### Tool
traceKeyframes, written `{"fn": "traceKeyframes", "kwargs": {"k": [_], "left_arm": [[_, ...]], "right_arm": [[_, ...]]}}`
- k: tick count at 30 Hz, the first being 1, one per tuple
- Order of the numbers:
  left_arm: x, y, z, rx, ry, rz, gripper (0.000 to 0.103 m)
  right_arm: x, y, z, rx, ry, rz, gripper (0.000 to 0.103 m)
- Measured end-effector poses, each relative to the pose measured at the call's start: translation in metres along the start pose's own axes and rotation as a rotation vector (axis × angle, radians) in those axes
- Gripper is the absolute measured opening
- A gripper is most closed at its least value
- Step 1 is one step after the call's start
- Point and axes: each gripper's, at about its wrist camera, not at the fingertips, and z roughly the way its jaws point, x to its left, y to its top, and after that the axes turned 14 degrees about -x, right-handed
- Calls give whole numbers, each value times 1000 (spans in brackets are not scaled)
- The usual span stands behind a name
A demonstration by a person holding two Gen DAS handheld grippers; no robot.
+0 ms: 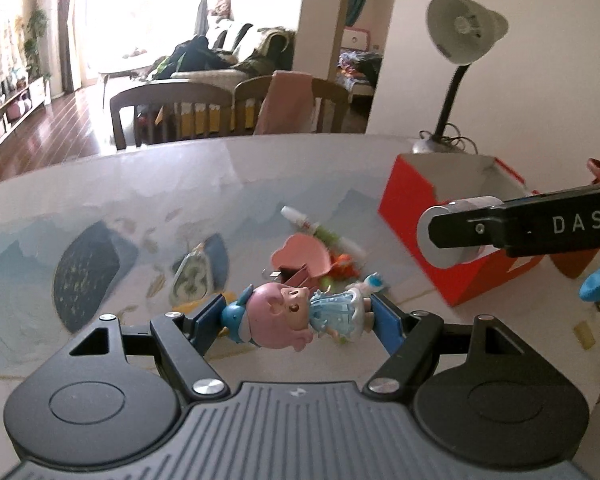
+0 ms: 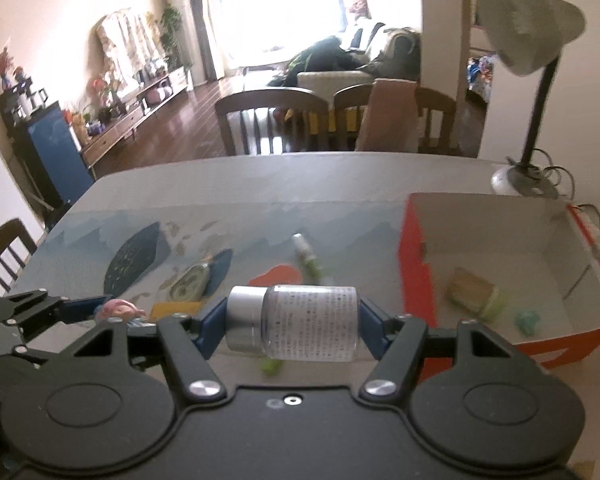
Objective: Organize rigid objects
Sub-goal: 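Carry the pig figurine and glass jar into the shoebox with both tools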
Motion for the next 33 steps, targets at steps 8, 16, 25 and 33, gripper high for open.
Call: {"fn": "traceKeyframes", "kwargs": {"k": [8,16,25,33], "left_arm": [[-40,29,6,-14,-66,19,77],[-95,44,30,-12,-135,69,77],[-158,52,80,27,-187,113,77],[-199,54,136,98,-186,149,77]], "right_arm": [[-51,7,-14,-35,-65,38,67],[-110,10,-14,-37,-124,74,67],[-176,13,7,-21,-194,99,67],[-226,14,41,26,-233,129,67]]}}
